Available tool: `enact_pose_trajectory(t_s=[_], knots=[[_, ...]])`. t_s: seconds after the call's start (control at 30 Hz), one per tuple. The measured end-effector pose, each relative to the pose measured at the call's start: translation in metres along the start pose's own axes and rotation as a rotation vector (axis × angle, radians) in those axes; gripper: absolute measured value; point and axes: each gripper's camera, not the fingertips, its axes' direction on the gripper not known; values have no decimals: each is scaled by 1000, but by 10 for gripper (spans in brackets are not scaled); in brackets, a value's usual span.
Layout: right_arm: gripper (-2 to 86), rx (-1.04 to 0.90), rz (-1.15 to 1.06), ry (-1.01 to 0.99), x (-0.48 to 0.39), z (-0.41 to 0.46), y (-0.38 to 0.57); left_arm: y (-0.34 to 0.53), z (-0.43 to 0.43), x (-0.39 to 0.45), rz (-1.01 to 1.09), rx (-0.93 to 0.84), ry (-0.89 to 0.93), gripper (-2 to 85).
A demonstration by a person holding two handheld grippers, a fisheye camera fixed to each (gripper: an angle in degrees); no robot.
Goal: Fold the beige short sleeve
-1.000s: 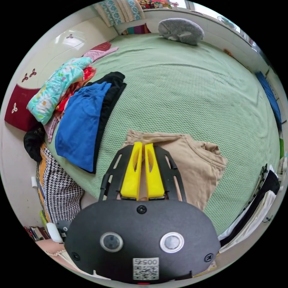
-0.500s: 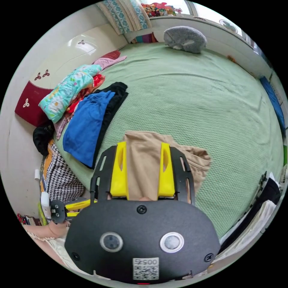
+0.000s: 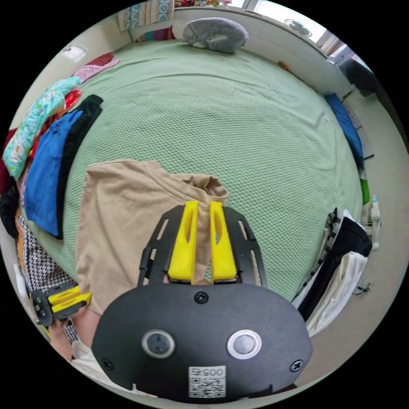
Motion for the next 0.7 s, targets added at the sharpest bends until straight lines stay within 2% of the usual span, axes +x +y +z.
enact_pose_trajectory(t_s=[0.1, 0.17, 0.27, 0.33, 0.4, 0.53, 0.7], knots=[[-2, 43, 45, 129, 11, -9, 5, -3, -2, 13, 35, 35, -26, 43], [-2, 43, 91, 141, 26, -13, 9, -4, -2, 19, 45, 56, -34, 43], [23, 53, 132, -82, 49, -19, 23, -6, 5, 19, 23, 36, -37, 45], [75, 114, 99, -197, 55, -24, 40, -1, 8, 13, -7, 56, 25, 52], [112, 87, 65, -268, 57, -19, 48, 2, 10, 9, -32, 58, 106, 64], [147, 25, 40, -255, 57, -5, 62, 4, 22, 21, 1, 54, 183, 147], [149, 29, 4, -269, 48, -1, 80, -1, 41, 58, 29, 63, 104, 179]])
